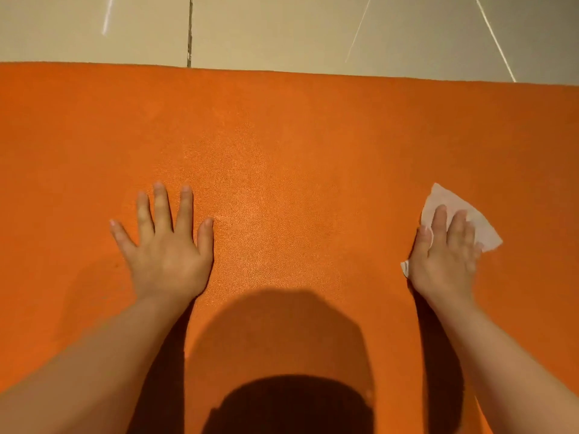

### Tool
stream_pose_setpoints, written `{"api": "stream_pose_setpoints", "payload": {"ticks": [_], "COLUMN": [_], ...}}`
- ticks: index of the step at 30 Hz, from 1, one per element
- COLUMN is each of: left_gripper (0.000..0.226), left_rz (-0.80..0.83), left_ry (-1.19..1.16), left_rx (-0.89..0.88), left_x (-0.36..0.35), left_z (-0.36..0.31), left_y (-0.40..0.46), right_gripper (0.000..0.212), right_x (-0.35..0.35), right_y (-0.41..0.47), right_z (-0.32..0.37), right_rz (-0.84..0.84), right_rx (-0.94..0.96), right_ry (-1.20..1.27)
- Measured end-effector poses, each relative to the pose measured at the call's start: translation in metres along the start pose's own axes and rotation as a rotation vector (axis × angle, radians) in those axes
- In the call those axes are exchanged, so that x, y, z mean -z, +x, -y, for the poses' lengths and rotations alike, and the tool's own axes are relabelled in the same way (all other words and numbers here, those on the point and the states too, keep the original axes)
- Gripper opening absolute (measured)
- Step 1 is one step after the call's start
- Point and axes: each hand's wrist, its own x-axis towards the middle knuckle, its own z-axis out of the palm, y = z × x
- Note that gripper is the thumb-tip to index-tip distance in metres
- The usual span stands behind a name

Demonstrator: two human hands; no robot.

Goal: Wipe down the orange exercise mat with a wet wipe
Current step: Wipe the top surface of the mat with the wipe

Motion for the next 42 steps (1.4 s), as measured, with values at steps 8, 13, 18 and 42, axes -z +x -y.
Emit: {"api": "stream_pose_setpoints", "payload": {"ticks": [8, 13, 18, 42], "left_gripper": [0.057, 0.058, 0.055, 0.057], "left_rz": [-0.060, -0.121, -0.241, -0.244], "left_ry": [0.004, -0.043, -0.069, -0.035], "left_rx": [0.051, 0.031, -0.017, 0.022], "left_x": [-0.004, -0.008, -0.013, -0.006], "left_z": [-0.003, 0.000, -0.001, 0.001], "left_y": [0.001, -0.001, -0.002, 0.006], "right_gripper": [0.067, 0.062, 0.057, 0.064], "right_x": [-0.046, -0.062, -0.017, -0.008], "right_y": [-0.070, -0.070, 0.035, 0.164], "right_z": [0.148, 0.186, 0.100, 0.155], "right_rz": [0.082, 0.111, 0.047, 0.086], "right_rx": [0.563, 0.814, 0.414, 0.477], "right_ry": [-0.044, -0.047, -0.105, -0.430]}}
